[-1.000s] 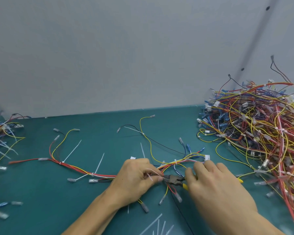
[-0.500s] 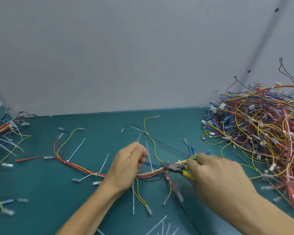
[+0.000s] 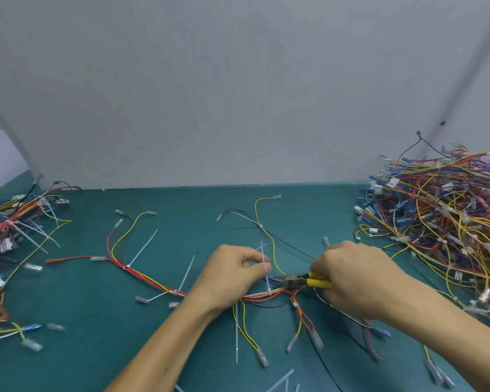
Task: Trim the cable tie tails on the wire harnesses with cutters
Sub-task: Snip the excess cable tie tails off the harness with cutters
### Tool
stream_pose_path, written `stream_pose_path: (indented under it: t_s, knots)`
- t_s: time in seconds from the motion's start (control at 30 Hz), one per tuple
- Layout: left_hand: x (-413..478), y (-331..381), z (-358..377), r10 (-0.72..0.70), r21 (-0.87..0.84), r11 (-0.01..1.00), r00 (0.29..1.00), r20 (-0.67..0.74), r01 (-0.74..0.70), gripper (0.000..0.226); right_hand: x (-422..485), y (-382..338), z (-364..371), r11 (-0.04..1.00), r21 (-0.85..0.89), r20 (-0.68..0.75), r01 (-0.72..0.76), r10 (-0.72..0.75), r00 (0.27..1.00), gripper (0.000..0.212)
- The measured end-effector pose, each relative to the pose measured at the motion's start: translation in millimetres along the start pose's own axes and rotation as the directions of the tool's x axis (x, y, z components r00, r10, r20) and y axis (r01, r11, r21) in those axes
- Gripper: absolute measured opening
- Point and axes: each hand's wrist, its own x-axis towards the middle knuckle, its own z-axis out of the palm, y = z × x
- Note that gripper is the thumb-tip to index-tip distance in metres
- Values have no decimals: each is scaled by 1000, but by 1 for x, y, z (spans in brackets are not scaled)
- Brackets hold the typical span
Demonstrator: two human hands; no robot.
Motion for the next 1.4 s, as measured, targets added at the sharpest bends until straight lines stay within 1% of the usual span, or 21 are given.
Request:
stream_pose_path:
  t_s: [0.13,0.2,0.3,0.43,0.6,0.8,0.93,1.0,1.07,1.13,1.17,1.23,1.27,1.33,1.4]
  knots:
    - [-1,-1,1,-1,-14,1000,1000,6,1,15,2,3,5,999,4,-24,54,-53,998,15]
    - [-2,0,1,-5,-13,1000,1000,7,5,18,2,4,6,997,-5,-26,72,-72,997,14]
    - [-3,0,1,10,-17,1000,1000,14,-10,16,3,2,5,996,-16,-14,86,-87,996,14]
    - [-3,-2,0,14,-53,999,1000,23,-13,19,5,-1,1,994,-60,29,93,-92,995,13]
    - [-1,-6,0,1,-63,998,1000,12,0,9,6,-1,0,988,-87,66,129,-123,990,8]
    - [-1,-7,1,-1,-64,998,1000,-10,0,9,7,0,4,979,-95,61,180,-175,983,10]
    - [-1,-6,1,9,-102,995,1000,-18,-11,12,6,-1,9,977,-134,34,167,-163,986,9]
    - [-4,-4,-1,-9,-155,988,999,-30,5,16,5,-2,9,979,-141,32,146,-143,989,9]
    - [-5,1,-6,-43,-253,967,997,-60,26,19,3,-2,7,985,-120,30,127,-124,992,8]
    - [-6,6,-13,-76,-357,934,990,-115,30,17,1,-2,3,992,-83,-12,99,-100,995,9]
    - [-6,8,-18,-93,-434,900,987,-130,28,19,0,-2,0,995,-55,-51,84,-87,995,11]
    - [-10,13,-28,-109,-601,799,987,-115,18,25,-2,-4,-6,998,8,-130,69,-67,989,16]
    - [-14,14,-33,-102,-638,770,990,-98,16,26,-3,-7,-9,997,26,-158,75,-70,985,19]
    - [-22,13,-42,-81,-618,786,995,-54,30,22,-4,-17,-11,994,12,-168,111,-108,980,22]
    - [-33,8,-48,-58,-589,807,998,-2,46,15,-4,-30,-7,987,-12,-143,161,-161,977,18]
